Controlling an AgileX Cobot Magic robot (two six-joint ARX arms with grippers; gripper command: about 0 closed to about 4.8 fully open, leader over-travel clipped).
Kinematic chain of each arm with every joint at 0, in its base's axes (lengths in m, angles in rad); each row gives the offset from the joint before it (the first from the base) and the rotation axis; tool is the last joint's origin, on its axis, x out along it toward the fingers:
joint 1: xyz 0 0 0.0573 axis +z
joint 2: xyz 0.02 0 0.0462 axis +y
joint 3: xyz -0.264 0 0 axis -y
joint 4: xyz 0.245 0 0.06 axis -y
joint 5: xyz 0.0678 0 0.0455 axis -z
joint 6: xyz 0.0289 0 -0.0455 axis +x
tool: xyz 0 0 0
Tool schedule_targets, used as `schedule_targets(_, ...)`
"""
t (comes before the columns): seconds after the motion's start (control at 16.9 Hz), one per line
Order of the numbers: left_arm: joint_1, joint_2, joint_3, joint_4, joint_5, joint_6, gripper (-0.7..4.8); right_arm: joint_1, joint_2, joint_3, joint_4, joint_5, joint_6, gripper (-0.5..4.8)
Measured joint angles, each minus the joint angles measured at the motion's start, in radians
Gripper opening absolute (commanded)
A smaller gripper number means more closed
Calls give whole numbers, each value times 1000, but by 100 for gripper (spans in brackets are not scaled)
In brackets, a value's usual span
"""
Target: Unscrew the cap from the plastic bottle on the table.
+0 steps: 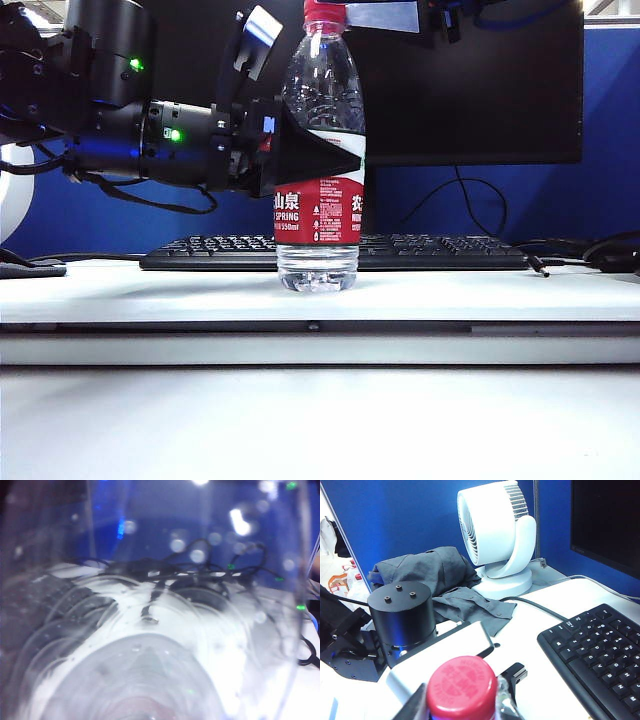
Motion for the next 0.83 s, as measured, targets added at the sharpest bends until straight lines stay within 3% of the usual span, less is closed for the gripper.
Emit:
schedule_targets(0.24,0,0,0,0,0,1,237,0,0,0,0,2,0,118)
schedule_targets(0.41,0,0,0,0,0,2,237,0,0,0,-2,5,1,208)
schedule_targets(0.65,1,0,0,-1,5,1,237,0,1,-4,-10,0,10,220)
schedule_targets(0.71,1,0,0,-1,5,1,236,0,1,-4,-6,0,11,290)
schedule_targets(0.83,1,0,0,-2,2,-1,237,2,2,-5,-29,-7,15,339)
